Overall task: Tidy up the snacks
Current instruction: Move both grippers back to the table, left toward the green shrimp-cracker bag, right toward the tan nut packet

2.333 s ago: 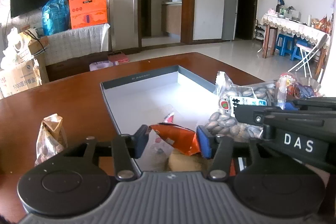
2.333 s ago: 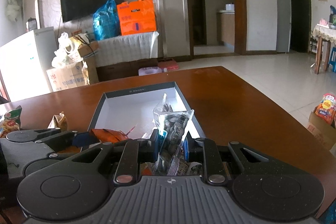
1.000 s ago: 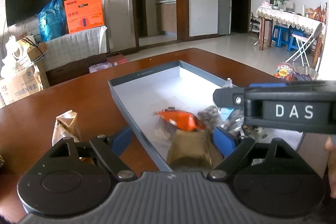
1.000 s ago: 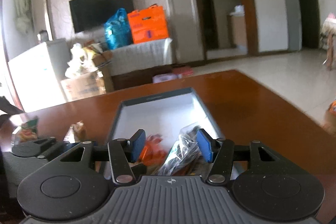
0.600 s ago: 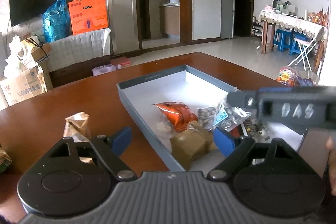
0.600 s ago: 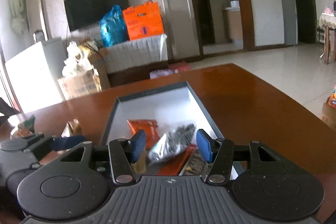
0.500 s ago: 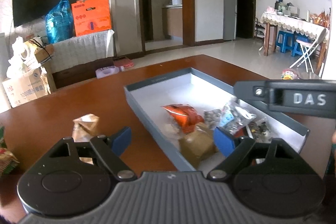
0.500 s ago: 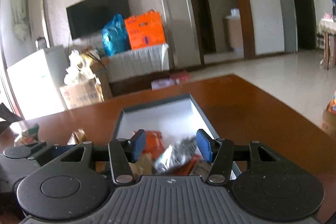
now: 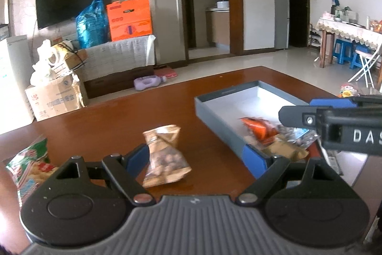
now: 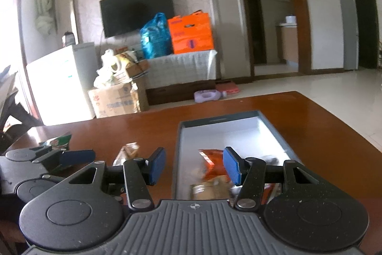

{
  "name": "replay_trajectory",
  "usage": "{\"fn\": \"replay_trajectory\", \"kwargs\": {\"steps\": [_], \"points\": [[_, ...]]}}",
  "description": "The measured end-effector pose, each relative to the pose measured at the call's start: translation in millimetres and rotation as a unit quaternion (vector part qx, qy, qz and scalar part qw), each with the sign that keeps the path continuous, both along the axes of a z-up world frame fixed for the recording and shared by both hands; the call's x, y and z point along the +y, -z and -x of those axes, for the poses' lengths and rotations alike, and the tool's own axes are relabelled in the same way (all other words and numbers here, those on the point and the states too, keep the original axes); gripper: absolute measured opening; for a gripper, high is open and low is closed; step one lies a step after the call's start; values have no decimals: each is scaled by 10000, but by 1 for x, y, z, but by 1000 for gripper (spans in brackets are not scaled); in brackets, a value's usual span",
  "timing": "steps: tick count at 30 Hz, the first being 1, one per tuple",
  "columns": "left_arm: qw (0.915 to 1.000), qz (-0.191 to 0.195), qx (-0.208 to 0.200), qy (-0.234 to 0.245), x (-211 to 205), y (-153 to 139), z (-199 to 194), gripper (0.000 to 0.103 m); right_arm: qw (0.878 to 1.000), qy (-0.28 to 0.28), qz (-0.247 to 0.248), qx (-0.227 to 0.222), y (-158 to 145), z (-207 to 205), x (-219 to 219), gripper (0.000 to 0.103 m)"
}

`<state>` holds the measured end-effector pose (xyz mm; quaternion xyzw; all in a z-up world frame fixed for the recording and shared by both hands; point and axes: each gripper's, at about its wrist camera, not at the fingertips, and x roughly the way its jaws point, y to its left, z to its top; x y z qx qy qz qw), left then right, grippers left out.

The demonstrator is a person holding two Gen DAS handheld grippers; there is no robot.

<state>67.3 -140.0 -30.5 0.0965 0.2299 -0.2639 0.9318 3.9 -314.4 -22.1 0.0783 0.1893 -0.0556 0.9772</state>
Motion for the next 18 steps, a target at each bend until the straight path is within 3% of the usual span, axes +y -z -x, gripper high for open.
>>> {"fn": "replay_trajectory", "kwargs": {"steps": [18], "points": [[9987, -243, 35, -449, 65, 2, 2, 86, 9975, -644, 136, 242, -1, -23, 64, 55]]}}
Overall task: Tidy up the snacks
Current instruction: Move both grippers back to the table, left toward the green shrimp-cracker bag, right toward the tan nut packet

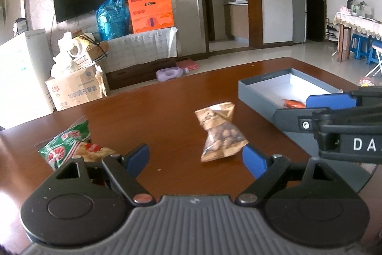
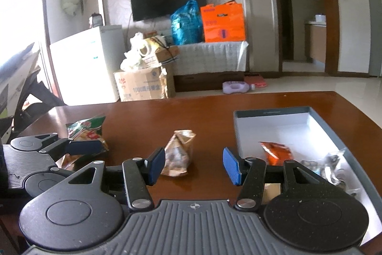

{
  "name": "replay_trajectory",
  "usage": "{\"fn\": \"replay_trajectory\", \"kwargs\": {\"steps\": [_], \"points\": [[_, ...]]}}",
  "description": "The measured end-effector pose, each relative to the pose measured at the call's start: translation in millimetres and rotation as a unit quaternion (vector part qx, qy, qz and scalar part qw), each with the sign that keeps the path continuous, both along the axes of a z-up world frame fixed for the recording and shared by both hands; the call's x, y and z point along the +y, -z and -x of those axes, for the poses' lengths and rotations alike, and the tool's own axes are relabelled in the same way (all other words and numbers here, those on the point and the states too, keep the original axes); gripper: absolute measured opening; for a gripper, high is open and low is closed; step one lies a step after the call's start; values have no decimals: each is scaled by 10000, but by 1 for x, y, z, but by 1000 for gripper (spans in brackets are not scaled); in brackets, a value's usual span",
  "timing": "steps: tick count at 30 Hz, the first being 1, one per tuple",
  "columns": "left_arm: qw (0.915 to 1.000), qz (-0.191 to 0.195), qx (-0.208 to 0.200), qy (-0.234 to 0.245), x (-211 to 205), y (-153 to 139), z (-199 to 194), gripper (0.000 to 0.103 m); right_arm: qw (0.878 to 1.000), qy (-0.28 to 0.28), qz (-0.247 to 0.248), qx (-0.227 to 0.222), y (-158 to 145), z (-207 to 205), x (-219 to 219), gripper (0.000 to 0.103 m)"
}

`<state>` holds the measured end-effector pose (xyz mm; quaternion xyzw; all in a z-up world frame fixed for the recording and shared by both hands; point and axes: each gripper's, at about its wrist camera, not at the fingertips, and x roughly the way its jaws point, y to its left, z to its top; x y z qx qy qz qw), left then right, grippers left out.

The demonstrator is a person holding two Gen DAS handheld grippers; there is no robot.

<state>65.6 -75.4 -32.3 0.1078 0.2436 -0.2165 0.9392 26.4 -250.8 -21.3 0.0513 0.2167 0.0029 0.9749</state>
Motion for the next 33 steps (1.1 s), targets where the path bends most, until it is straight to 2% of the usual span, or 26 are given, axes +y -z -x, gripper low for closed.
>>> {"fn": "replay_trajectory", "kwargs": {"steps": [5, 9, 19, 25, 33], "points": [[9998, 41, 97, -165, 17, 2, -2, 86, 9998, -97, 18, 181, 5, -9, 13, 55], [9996, -67, 100, -239, 30, 5, -3, 86, 9992, -146, 37, 370, 11, -17, 24, 56], [9986, -96, 145, -504, 74, 10, -6, 86, 9983, -122, 144, 555, 20, -25, 40, 57], [9970, -87, 124, -762, 104, 10, -8, 86, 9983, -118, 195, 531, 23, -32, 50, 60], [9929, -30, 174, -1176, 121, 12, -20, 86, 9986, -130, 168, 480, 25, -41, 62, 60]]}}
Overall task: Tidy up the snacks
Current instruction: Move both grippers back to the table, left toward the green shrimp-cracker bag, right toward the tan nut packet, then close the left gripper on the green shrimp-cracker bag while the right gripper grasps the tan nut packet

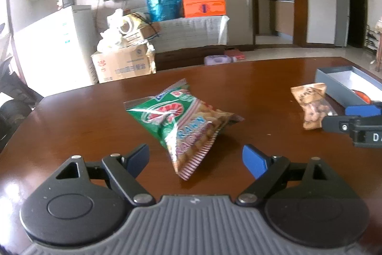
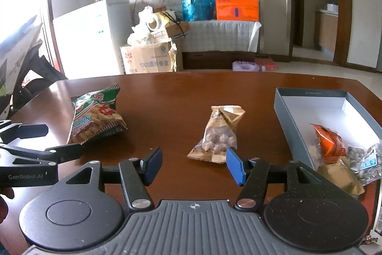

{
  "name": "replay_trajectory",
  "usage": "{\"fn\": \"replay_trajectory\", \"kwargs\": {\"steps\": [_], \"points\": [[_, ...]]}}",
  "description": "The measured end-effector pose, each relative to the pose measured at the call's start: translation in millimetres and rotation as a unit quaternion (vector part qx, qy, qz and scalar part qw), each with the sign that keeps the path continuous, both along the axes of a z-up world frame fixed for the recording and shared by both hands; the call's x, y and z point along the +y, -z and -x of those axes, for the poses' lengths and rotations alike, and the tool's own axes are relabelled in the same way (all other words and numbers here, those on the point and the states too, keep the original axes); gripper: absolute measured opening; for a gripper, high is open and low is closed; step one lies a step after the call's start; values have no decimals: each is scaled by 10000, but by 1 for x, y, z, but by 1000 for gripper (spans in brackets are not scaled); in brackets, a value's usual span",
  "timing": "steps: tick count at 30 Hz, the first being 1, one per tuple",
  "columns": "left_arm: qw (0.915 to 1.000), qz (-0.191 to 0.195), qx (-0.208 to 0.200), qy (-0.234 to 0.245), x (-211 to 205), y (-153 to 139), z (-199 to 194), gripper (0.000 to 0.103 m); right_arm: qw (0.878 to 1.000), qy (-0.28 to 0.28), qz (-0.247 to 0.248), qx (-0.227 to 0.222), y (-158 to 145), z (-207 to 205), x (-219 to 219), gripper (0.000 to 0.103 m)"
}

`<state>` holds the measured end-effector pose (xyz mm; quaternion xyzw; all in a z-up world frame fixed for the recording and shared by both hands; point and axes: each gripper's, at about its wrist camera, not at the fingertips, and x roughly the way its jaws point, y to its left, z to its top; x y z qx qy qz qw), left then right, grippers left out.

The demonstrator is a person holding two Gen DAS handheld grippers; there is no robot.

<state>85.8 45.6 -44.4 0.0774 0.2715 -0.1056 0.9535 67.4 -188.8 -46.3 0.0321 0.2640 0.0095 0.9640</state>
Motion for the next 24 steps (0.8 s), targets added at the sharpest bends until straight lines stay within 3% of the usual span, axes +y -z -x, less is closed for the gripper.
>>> {"fn": "replay_trajectory", "kwargs": {"steps": [8, 16, 21, 24], "points": [[9989, 88, 57, -453, 14, 8, -15, 86, 9998, 76, 6, -173, -1, -8, 5, 66], [9981, 248, 124, -552, 22, 14, -35, 86, 9986, 420, -295, -88, 7, -27, -9, 72], [9983, 268, 104, -516, 16, 15, -45, 86, 9987, 422, -277, -37, 11, -32, -10, 72], [9979, 292, 73, -582, 12, 14, -47, 86, 9985, 468, -271, -65, 11, -34, -11, 77]]}}
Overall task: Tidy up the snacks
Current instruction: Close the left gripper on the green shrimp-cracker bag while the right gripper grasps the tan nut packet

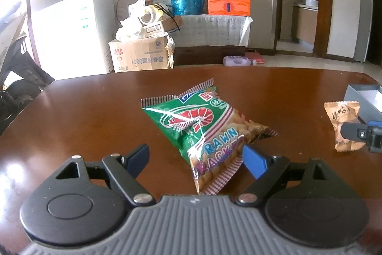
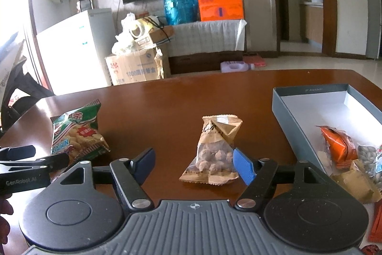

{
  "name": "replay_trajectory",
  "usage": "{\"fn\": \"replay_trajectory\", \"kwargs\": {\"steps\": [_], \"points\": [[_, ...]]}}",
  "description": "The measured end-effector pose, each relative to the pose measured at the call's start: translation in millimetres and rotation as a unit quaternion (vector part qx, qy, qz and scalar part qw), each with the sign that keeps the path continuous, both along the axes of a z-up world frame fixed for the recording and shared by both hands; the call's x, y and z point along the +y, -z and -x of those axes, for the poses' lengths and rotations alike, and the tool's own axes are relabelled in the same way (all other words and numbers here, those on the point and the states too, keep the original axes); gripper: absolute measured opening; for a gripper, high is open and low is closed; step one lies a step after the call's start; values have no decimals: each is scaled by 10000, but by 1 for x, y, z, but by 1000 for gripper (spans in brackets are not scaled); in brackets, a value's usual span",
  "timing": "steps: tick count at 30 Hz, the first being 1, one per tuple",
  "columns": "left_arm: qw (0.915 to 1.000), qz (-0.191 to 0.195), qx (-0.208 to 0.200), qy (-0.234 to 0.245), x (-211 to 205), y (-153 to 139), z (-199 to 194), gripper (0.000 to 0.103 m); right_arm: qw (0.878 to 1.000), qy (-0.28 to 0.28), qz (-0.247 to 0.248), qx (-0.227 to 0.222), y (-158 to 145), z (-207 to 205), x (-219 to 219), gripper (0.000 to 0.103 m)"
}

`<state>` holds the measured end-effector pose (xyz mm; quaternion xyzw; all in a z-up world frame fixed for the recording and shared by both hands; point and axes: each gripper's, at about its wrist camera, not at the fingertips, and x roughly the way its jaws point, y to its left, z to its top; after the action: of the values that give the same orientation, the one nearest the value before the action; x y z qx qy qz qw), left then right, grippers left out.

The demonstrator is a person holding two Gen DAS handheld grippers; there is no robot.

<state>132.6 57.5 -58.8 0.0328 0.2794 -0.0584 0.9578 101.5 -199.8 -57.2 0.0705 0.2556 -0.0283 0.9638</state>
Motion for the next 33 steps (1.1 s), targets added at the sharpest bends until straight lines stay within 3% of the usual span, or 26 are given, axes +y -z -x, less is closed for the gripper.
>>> {"fn": "replay_trajectory", "kwargs": {"steps": [10, 20, 33], "points": [[9999, 17, -26, -127, 3, 9, -9, 92, 10000, 20, 61, -24, 2, -10, 4, 85], [9997, 246, 89, -24, -1, 14, -30, 92, 9991, 163, 376, 121, 13, -21, 8, 86], [9991, 325, 200, 157, -12, 20, -51, 92, 9990, 73, 310, 315, 22, -37, 6, 87]]}}
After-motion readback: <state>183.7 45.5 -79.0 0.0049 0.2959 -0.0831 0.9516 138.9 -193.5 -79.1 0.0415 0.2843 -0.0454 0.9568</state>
